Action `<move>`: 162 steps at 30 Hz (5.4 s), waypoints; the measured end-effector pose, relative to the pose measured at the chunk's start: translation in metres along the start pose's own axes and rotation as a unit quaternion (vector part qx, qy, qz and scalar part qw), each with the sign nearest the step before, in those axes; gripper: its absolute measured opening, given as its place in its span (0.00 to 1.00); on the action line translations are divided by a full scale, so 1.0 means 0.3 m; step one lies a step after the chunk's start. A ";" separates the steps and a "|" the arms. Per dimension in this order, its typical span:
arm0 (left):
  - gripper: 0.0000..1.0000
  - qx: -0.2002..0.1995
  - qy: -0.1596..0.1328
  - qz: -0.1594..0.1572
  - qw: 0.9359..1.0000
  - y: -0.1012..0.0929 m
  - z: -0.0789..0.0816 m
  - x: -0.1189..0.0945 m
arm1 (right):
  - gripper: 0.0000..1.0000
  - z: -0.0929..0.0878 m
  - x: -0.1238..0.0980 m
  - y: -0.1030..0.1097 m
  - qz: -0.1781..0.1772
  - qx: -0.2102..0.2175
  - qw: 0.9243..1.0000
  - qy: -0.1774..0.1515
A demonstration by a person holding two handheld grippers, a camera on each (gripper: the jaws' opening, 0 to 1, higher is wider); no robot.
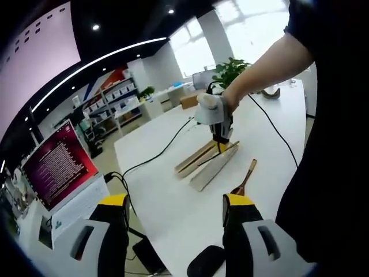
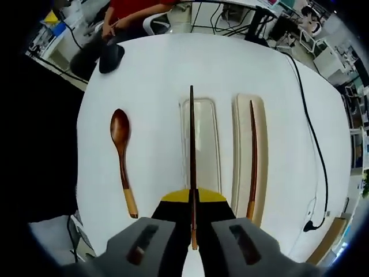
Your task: Arrange the utensils inside the cutlery case until each visible utensil rests in its matching compartment.
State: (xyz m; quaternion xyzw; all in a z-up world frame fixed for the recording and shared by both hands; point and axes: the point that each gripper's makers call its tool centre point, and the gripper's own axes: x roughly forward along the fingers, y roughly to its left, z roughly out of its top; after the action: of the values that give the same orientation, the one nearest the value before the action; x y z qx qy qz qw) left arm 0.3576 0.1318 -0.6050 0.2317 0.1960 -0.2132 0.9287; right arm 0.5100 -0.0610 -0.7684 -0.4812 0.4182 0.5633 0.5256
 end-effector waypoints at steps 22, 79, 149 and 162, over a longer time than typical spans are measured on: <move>0.67 -0.016 0.012 -0.014 1.000 -0.016 -0.038 0.035 | 0.00 -0.012 -0.055 -0.162 -0.031 0.011 0.999 0.005; 0.67 -0.058 0.078 0.009 0.995 0.008 -0.169 0.027 | 0.00 0.040 0.181 -0.324 -0.009 0.016 0.999 0.042; 0.70 0.011 0.021 -0.039 0.999 -0.018 -0.008 0.098 | 0.62 -0.161 -0.304 -0.105 -0.175 0.152 0.964 -0.130; 0.74 0.015 0.017 -0.075 0.997 -0.029 0.001 0.152 | 0.67 -0.208 -0.400 0.034 -0.197 0.177 0.952 -0.152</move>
State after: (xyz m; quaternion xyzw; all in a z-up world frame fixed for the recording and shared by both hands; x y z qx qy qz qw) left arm 0.3913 0.1108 -0.6289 0.2342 0.2248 -0.2812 0.9031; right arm 0.5045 -0.1457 -0.6626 -0.3619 0.3231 0.4316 0.7605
